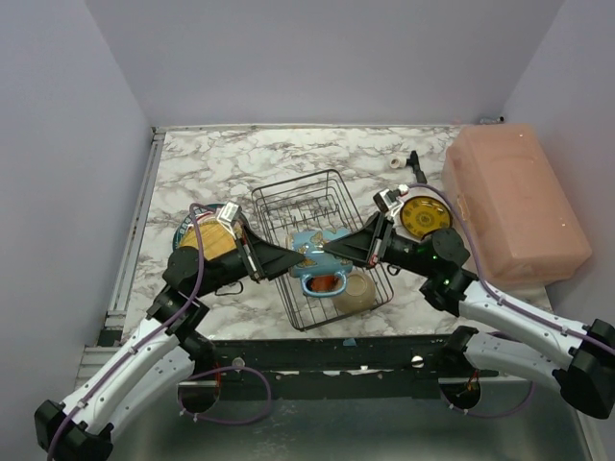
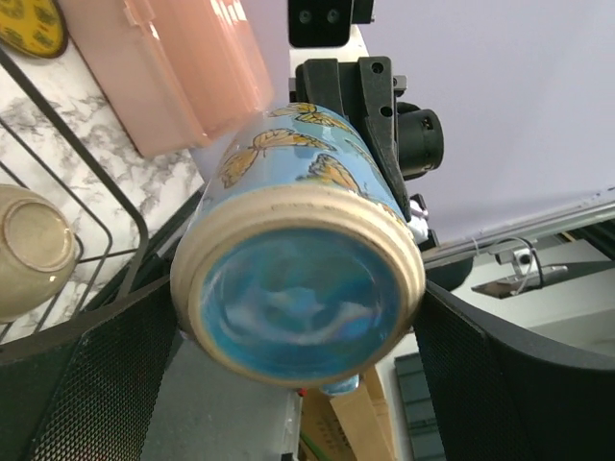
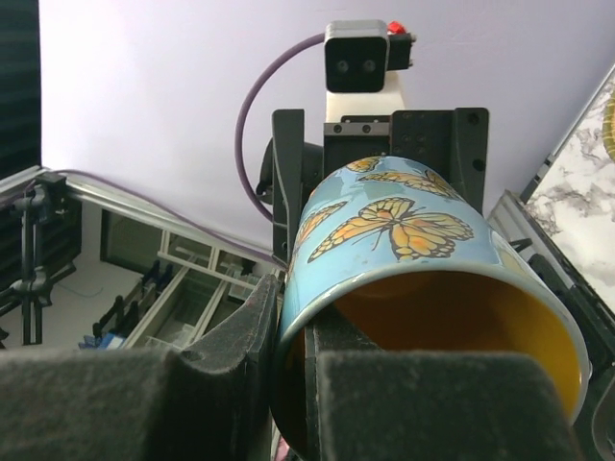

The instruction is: Load the mixed dishes into the dish rack

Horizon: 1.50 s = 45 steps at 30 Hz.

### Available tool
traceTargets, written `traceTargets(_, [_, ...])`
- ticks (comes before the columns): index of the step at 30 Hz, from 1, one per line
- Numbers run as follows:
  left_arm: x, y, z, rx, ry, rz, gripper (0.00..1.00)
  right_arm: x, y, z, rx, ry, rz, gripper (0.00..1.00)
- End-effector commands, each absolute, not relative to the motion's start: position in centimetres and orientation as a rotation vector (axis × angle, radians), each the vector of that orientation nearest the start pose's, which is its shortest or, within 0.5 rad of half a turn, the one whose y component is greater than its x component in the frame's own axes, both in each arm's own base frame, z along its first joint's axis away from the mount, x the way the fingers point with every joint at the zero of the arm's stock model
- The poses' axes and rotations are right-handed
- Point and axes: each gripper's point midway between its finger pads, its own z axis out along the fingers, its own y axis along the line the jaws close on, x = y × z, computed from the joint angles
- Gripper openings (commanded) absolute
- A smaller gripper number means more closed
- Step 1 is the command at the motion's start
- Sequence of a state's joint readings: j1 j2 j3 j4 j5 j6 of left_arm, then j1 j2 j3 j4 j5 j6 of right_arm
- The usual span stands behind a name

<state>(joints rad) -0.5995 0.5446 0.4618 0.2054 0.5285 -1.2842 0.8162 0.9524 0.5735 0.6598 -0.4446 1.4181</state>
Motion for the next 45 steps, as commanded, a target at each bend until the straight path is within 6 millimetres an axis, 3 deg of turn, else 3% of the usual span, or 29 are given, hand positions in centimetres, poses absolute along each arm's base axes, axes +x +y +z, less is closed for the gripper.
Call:
traceTargets(1, [13.1, -25.4, 30.9, -0.030, 1.801, -1.967, 0.99, 11.7, 30.4, 40.1, -0.147, 1.433, 2.252, 0.00])
traceTargets(7, [12.5, -25.9, 32.3, 0.035, 1.761, -2.073, 0.99, 12.7, 31.5, 38.0, -0.125, 1.513, 2.221, 0.00])
traceTargets(9, [12.2, -25.8, 32.7, 0.060, 1.752, -2.076, 0.94, 13.1, 31.9, 37.0, -0.119, 1.559, 2.189, 0.00])
traceTargets(12, [12.0, -25.7, 32.5, 0.061, 1.777, -2.047, 0.66, 13.7, 32.0, 35.8, -0.098, 1.609, 2.124, 0.00])
traceTargets(16, [12.4, -25.6, 31.2, 0.015, 1.836, -1.997, 0.20, 14.8, 32.2, 33.9, -0.076, 1.727, 1.963, 0.02])
traceTargets(17, [12.6, -25.6, 30.8, -0.008, 1.853, -1.988, 0.02, 15.0, 32.2, 33.5, -0.085, 1.752, 1.924, 0.07])
traceTargets(18, [12.8, -25.6, 30.3, -0.032, 1.875, -1.979, 0.00, 15.2, 32.1, 33.3, -0.084, 1.776, 1.889, 0.17])
traceTargets(24, [14.1, -25.2, 28.1, -0.205, 1.997, -1.876, 0.00, 15.9, 31.5, 31.3, -0.139, 1.901, 1.674, 0.71])
traceTargets(27, [14.8, -24.2, 26.0, -0.339, 2.149, -1.694, 0.00, 17.6, 29.6, 27.8, -0.077, 2.081, 1.379, 0.89])
traceTargets(29, [15.2, -23.2, 24.8, -0.442, 2.213, -1.574, 0.00, 18.6, 27.6, 26.5, -0.070, 2.131, 1.177, 0.99])
traceTargets(31, [15.5, -22.5, 23.9, -0.527, 2.258, -1.495, 0.00, 18.5, 26.7, 26.6, -0.158, 2.105, 1.095, 1.00])
traceTargets(34, [15.8, -22.2, 23.0, -0.617, 2.316, -1.427, 0.00, 17.1, 27.0, 26.4, -0.337, 2.065, 1.018, 1.00])
traceTargets(36, [16.1, -22.0, 22.5, -0.659, 2.353, -1.381, 0.00, 16.4, 27.8, 26.1, -0.424, 2.057, 0.878, 1.00])
traceTargets(38, [16.4, -22.0, 22.2, -0.688, 2.385, -1.338, 0.00, 14.5, 29.4, 26.3, -0.551, 2.014, 0.709, 1.00])
traceTargets(39, [16.4, -22.0, 22.1, -0.698, 2.397, -1.324, 0.00, 12.5, 30.7, 26.0, -0.653, 1.981, 0.625, 1.00])
traceTargets(40, [16.6, -22.0, 22.1, -0.707, 2.404, -1.313, 0.00, 11.9, 31.2, 26.8, -0.679, 1.936, 0.532, 1.00])
traceTargets(41, [16.6, -22.0, 22.1, -0.715, 2.412, -1.309, 0.00, 11.1, 32.2, 26.4, -0.745, 1.917, 0.445, 1.00])
traceTargets(45, [16.7, -22.1, 22.5, -0.745, 2.425, -1.303, 0.00, 11.6, 33.3, 24.4, -0.862, 1.909, 0.083, 0.98])
